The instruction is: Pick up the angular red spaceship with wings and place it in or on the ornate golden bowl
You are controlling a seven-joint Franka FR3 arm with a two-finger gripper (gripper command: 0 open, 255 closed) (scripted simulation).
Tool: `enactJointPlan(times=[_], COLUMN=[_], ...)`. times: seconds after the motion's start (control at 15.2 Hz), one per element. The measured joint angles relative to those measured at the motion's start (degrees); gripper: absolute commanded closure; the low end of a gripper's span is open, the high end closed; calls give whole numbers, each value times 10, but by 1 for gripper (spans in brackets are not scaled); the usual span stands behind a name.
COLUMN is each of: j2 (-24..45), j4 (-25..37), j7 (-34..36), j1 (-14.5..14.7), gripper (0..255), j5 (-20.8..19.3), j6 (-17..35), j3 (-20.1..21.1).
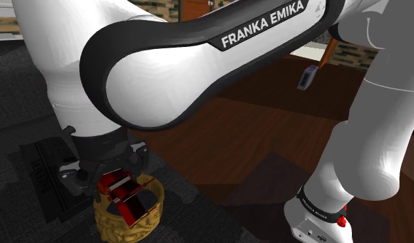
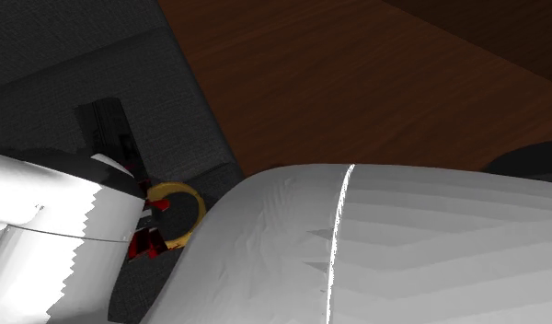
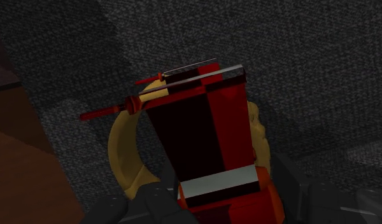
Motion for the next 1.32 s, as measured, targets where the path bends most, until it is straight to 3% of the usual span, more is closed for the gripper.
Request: enactJointPlan(times=[0.4, 0.46, 0.86, 1.12, 1.32], j2=[2, 2, 2, -14, -18], j4=[-2, -2, -2, 40, 49], j7=[1, 1, 1, -7, -9], j1=[1, 1, 1, -3, -4], gripper=[255, 0, 0, 0, 0], j5=[-2, -2, -2, 10, 13], j6=[4, 4, 4, -50, -63], j3=[0, 0, 0, 1, 1])
